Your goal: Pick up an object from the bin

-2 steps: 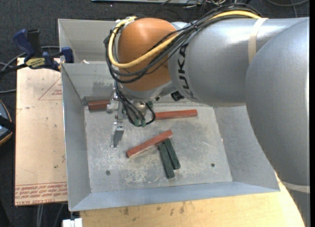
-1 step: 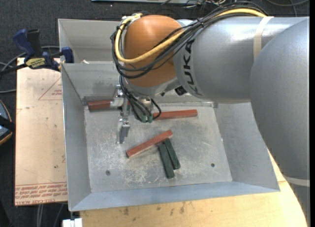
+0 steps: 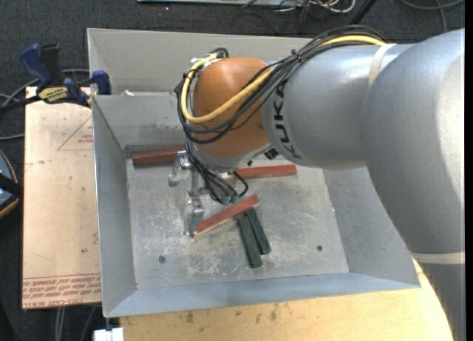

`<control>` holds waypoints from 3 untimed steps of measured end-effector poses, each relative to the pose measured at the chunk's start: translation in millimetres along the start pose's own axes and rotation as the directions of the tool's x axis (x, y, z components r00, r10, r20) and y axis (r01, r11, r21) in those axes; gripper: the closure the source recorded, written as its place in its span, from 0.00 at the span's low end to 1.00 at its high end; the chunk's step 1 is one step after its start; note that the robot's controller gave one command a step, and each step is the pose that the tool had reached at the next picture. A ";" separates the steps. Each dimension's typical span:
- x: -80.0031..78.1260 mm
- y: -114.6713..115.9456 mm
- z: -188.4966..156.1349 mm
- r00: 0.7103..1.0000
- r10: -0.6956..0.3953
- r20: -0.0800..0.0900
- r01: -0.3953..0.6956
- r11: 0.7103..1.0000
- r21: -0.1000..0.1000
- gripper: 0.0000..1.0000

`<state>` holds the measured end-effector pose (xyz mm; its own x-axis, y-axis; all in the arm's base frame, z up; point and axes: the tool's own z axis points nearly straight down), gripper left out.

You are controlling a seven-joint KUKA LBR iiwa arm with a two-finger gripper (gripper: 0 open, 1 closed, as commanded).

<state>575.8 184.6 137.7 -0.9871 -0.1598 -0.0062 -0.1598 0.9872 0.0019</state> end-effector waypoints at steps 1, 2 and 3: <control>5.9 -15.9 37.0 0.980 -0.199 -0.008 0.199 0.980 -0.001 0.00; 3.0 -84.7 59.3 0.969 -0.246 0.009 0.246 0.969 0.000 1.00; 3.0 -84.6 59.3 0.969 -0.246 0.009 0.246 0.969 0.000 1.00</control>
Offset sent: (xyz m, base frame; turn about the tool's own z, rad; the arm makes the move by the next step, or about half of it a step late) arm 0.0054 -0.0866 -0.0677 -0.2520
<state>586.7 100.7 78.2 -0.9172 -0.3980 -0.0160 -0.3981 0.9173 0.0003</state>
